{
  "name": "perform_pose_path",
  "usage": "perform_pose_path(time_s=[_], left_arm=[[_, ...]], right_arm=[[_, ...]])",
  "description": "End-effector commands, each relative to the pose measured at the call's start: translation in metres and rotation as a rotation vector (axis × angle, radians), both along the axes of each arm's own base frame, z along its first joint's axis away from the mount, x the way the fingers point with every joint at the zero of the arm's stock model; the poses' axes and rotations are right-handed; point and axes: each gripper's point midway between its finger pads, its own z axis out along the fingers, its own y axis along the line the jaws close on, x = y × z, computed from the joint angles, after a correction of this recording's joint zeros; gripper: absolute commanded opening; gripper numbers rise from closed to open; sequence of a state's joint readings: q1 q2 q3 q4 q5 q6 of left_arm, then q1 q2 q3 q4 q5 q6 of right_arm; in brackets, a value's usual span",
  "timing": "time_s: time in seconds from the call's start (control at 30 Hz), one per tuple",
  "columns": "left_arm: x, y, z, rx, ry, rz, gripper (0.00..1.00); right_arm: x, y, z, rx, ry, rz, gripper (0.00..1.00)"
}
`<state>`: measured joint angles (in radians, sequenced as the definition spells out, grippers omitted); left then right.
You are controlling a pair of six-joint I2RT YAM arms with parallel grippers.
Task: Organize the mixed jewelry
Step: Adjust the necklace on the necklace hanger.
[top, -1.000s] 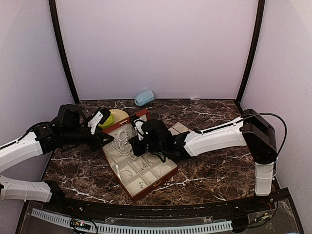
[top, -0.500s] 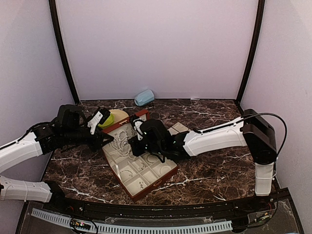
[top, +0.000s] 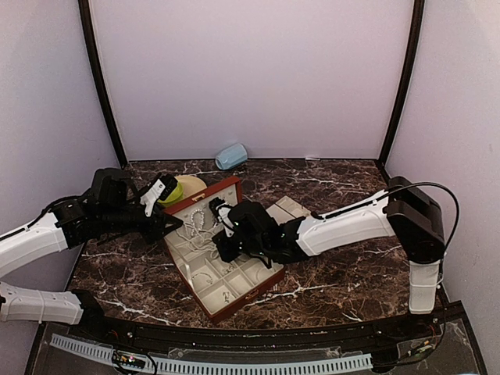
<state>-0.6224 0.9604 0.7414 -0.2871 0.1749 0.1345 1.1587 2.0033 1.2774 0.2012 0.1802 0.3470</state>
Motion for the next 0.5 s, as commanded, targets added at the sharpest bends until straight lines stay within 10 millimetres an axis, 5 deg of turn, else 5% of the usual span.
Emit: perform_pose_path(time_s=[0.0, 0.07, 0.23, 0.47], left_arm=[[-0.003, 0.003, 0.002, 0.014, -0.043, -0.019, 0.02], [-0.003, 0.004, 0.003, 0.014, -0.046, -0.015, 0.02], [0.0, 0.005, 0.002, 0.018, -0.054, -0.001, 0.02], [0.002, 0.007, 0.002, 0.02, -0.056, 0.017, 0.02]], right_arm=[[0.001, 0.007, 0.029, 0.043, -0.046, 0.013, 0.0], [0.0, 0.005, 0.033, 0.057, -0.044, 0.011, 0.02], [-0.005, -0.002, 0.04, 0.084, -0.029, 0.009, 0.44], [-0.015, -0.015, 0.064, 0.148, -0.037, 0.039, 0.59]])
